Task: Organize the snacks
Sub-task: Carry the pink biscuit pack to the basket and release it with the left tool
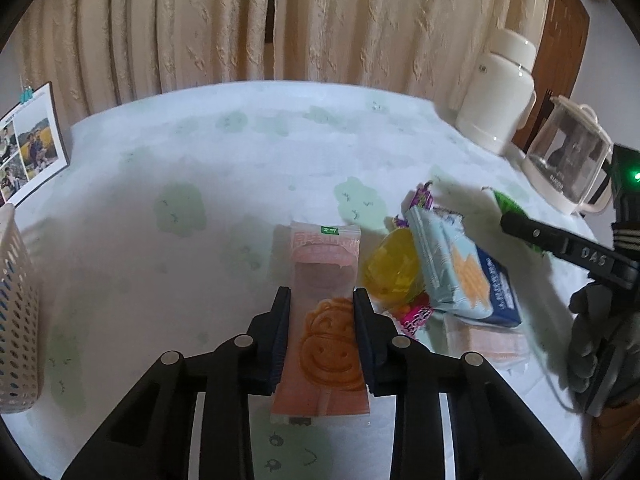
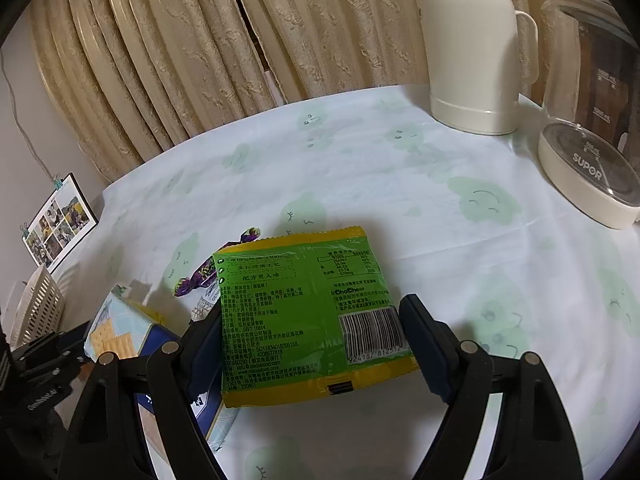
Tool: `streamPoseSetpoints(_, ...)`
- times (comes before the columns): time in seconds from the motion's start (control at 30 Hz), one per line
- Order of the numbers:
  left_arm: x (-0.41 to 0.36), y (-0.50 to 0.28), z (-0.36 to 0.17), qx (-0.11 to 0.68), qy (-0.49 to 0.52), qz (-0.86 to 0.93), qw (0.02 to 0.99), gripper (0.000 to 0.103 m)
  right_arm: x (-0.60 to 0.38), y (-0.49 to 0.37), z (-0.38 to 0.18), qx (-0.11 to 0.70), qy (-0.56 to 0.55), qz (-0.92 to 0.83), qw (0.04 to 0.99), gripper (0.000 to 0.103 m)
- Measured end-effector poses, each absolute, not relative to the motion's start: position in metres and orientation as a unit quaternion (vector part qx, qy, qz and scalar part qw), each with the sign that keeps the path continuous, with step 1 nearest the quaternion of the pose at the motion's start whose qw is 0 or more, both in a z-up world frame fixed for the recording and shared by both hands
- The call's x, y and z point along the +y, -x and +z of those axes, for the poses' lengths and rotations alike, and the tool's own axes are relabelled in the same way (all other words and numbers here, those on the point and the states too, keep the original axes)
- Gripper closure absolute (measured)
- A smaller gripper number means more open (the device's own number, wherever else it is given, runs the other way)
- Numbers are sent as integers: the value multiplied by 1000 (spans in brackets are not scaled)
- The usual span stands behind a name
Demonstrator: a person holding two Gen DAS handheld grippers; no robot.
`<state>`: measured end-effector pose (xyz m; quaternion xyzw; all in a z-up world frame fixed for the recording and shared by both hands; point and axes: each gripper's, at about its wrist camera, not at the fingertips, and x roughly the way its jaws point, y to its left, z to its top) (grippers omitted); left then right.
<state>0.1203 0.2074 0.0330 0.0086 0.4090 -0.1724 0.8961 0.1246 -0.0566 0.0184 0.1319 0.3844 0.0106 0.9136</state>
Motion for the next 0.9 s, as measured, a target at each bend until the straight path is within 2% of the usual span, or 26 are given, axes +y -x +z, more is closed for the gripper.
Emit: streamPoseSetpoints(0.9,285,-89,94,306,47,-75,948,72,-53,-116,20,376,-136,-2,917,23)
